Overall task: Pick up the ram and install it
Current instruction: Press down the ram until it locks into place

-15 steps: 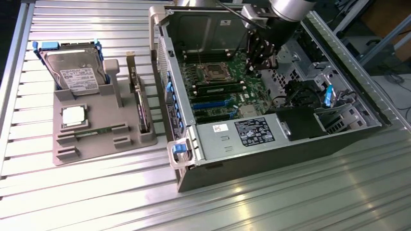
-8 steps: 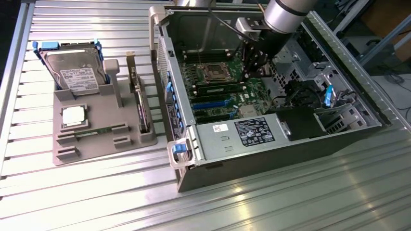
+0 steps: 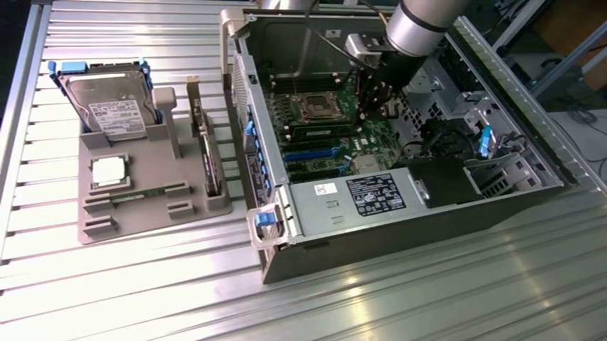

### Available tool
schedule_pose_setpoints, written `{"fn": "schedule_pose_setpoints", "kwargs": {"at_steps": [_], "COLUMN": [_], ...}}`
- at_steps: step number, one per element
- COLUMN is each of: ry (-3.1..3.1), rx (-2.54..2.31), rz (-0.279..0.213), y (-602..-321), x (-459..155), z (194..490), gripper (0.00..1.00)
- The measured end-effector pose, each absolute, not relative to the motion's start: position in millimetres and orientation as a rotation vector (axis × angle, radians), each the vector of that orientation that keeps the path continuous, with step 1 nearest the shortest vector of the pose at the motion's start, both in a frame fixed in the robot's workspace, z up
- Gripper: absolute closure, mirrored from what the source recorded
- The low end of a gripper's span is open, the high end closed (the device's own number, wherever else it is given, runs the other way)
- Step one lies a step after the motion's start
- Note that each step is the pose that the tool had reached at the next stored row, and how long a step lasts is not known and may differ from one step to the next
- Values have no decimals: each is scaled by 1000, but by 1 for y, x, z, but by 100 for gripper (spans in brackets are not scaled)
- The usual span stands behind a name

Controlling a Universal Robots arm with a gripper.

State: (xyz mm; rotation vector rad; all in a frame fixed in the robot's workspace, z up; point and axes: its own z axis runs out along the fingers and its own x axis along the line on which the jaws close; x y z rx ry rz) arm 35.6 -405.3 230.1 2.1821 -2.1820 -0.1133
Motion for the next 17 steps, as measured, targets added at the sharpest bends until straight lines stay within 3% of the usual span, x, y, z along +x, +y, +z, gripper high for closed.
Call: {"fn": "schedule_pose_setpoints", "kwargs": {"at_steps": [4,17], "ry": [-2186,-2182], "rx": [2186,2181], "rz": [-106,-88], "y": [-405,-405], "x": [29,-76], "z": [247,232], "gripper": [90,90]}}
